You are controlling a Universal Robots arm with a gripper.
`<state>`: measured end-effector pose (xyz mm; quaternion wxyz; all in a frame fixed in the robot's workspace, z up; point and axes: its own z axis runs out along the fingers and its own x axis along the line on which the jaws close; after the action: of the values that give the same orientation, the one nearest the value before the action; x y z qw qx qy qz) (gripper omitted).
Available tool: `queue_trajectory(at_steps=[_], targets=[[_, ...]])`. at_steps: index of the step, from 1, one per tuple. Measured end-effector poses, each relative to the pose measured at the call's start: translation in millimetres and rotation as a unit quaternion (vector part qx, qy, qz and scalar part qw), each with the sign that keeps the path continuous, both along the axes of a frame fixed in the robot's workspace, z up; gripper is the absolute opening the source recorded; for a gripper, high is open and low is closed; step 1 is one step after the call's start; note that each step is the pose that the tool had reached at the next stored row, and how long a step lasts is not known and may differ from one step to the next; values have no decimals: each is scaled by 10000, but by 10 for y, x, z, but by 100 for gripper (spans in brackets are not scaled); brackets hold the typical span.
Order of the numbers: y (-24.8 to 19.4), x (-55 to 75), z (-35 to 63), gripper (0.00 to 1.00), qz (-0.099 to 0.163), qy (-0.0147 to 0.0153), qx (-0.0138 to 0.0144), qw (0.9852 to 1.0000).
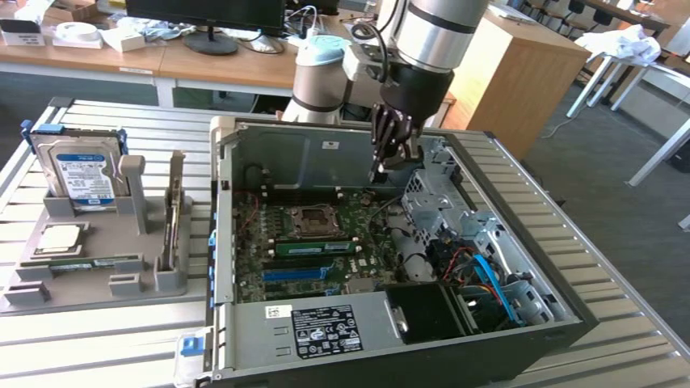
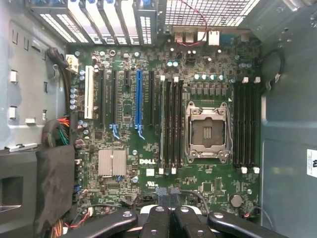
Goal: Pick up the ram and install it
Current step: 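Press down the ram until it locks into place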
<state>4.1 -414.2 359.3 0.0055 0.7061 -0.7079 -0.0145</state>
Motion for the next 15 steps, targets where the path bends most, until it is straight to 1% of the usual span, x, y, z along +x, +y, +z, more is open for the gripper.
queue_trajectory(at_steps=[3,4,12,14,15], targets=[[0,0,-47,10,0,0,0,10000],[0,0,-89,10,0,-1,0,10000],[0,0,-209,10,0,-1,0,10000],[0,0,-266,10,0,-1,0,10000],[0,0,-280,10,0,-1,0,10000]])
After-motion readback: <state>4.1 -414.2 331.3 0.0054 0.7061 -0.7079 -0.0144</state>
